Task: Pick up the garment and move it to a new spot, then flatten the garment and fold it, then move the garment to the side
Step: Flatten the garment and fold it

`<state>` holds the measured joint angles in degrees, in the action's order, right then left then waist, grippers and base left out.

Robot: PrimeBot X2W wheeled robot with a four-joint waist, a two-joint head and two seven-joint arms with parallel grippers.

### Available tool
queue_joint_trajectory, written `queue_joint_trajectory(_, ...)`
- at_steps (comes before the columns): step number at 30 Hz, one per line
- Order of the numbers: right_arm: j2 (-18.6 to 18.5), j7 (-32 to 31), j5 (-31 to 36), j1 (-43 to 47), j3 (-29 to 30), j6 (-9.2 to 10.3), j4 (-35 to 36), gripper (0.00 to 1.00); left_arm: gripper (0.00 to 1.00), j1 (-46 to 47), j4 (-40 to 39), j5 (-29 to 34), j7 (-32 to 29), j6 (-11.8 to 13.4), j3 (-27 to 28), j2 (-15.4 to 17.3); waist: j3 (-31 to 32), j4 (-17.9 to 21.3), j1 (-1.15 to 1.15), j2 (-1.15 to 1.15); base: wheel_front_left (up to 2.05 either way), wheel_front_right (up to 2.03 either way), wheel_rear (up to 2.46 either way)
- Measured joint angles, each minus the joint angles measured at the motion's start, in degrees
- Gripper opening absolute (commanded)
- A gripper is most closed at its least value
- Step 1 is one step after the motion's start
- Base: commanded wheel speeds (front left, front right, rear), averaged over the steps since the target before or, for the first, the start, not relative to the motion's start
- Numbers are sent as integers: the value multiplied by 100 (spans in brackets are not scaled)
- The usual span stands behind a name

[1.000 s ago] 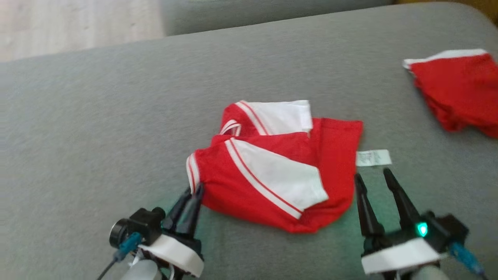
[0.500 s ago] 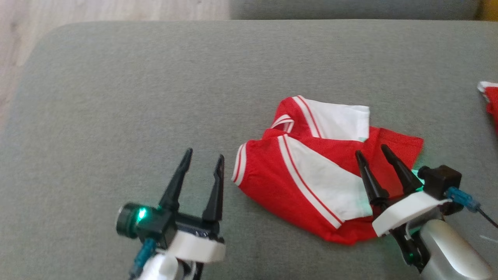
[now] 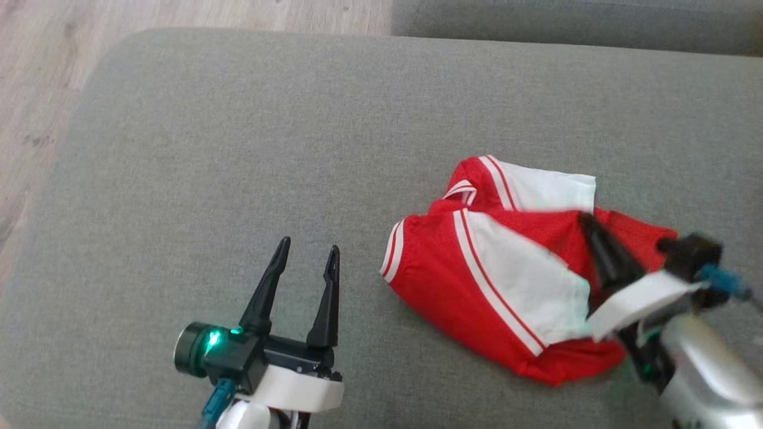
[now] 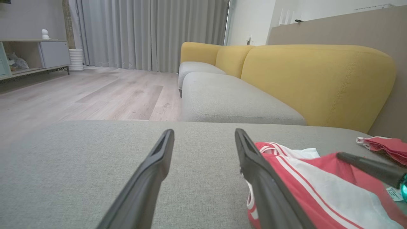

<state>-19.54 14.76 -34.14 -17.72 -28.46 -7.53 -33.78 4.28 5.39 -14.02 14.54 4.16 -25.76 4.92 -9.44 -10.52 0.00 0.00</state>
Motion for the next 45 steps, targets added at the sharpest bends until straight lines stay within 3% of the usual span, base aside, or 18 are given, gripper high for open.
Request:
queue_joint_trajectory(4, -143, -14, 292, -343, 358, 0, 646, 0, 100, -34, -10, 47, 0, -69, 91, -27, 130, 37, 0, 0, 0, 0, 0)
queue_joint_trajectory(5, -214, -13, 397, -650, 424, 0, 1088, 0, 100, -98, -20, 48, 0, -122, 110, -51, 219, 67, 0, 0, 0, 0, 0)
queue_joint_trajectory(14, -976, -62, 694, -2561, 277, 0, 2282, 0, 100, -255, -10, 66, 0, -219, 112, -120, 662, 199, -1, 0, 0, 0, 0)
queue_joint_trajectory(22, -1327, -472, 827, -4631, -229, 0, 2123, 0, 100, -288, -12, 83, 0, -285, 38, -156, 768, 264, 0, 0, 0, 0, 0)
queue_joint_trajectory(24, -1432, -837, 586, -5018, -646, 0, 1926, 0, 100, -288, -11, 80, 1, -296, -10, -158, 784, 230, -1, 0, 0, 0, 0)
queue_joint_trajectory(25, -1432, -837, 586, -5018, -646, 0, 1926, 0, 100, -288, -11, 80, 1, -296, -10, -158, 784, 230, -1, 0, 0, 0, 0)
queue_joint_trajectory(30, -2017, -1474, 208, -4802, -1867, 0, 1591, 0, 100, -284, -29, -22, 0, -258, -216, -158, 741, 116, 0, 0, 0, 0, 0)
queue_joint_trajectory(34, -2498, -1558, -41, -3971, -2007, 0, 1189, 0, 100, -259, -24, -22, 0, -283, -378, -158, 631, 94, 0, 0, 0, 0, 0)
queue_joint_trajectory(38, -2886, -1515, 49, -3269, -1805, 0, 634, 0, 100, -131, -13, -19, 0, -386, -490, -159, 480, 122, 0, 0, 0, 0, 0)
queue_joint_trajectory(41, -2974, -1341, 140, -2916, -1255, 0, 180, 0, 100, 29, -16, -11, 1, -481, -580, -158, 363, 220, 0, 0, 0, 0, 0)
queue_joint_trajectory(45, -2961, -1042, 568, -2739, -369, 0, -354, 0, 100, 331, 9, -10, 9, -813, -921, -157, 193, 447, 0, 0, 0, 0, 0)
